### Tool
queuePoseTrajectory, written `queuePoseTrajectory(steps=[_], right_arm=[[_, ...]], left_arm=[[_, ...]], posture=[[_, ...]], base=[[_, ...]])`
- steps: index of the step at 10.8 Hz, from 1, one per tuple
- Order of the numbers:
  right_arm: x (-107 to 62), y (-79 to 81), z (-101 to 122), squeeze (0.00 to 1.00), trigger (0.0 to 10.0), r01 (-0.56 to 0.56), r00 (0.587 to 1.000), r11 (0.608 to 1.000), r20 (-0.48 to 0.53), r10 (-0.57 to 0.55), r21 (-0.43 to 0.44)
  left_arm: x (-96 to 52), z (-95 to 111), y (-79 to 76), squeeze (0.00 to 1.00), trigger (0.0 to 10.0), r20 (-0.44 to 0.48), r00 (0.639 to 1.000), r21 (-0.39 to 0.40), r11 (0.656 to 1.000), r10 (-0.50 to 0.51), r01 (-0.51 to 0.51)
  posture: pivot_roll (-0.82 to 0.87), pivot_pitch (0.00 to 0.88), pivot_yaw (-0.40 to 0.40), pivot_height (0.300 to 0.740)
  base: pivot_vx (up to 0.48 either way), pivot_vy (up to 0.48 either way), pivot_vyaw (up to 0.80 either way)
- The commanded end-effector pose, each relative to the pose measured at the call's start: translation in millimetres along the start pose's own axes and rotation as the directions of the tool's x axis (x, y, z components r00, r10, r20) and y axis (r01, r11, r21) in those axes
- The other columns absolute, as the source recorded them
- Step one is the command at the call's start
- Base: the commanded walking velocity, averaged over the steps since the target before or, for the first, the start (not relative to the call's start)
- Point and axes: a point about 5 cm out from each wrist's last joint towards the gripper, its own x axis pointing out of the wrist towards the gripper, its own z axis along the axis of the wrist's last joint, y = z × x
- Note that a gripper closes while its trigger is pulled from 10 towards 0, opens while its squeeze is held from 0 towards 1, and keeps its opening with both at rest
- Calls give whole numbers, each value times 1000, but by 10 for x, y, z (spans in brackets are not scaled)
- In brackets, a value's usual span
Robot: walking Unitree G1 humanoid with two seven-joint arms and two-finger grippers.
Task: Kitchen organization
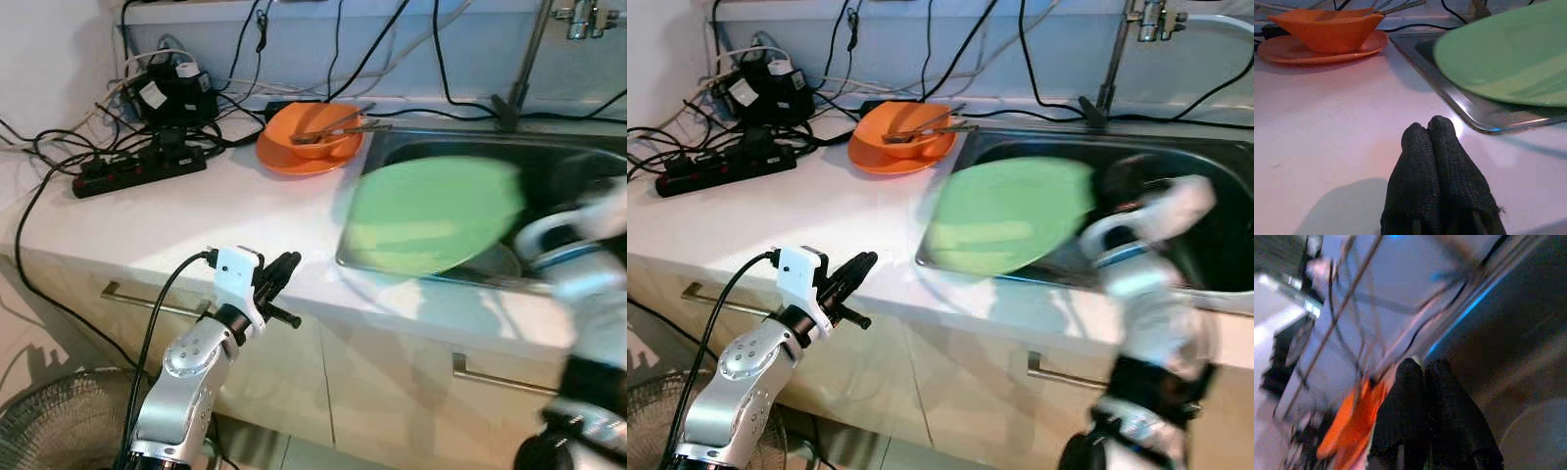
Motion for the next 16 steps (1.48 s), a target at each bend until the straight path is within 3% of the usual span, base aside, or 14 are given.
queuePoseTrajectory(steps=[1,4,16], right_arm=[[36,7,103,0,10000,12,999,999,45,-14,37],[53,-179,252,0,10000,130,982,986,120,-143,108],[88,-254,-152,0,10000,262,957,952,81,-277,157]], left_arm=[[-11,-14,59,0,10000,-13,1000,-1,1000,12,-12],[-16,-24,66,0,10000,-15,1000,-8,1000,16,-17],[-3,-10,59,0,10000,-8,999,-24,999,35,-35]], posture=[[35,0,119,740],[39,0,118,740],[43,0,114,740]], base=[[0,0,0],[0,0,0],[0,0,0]])
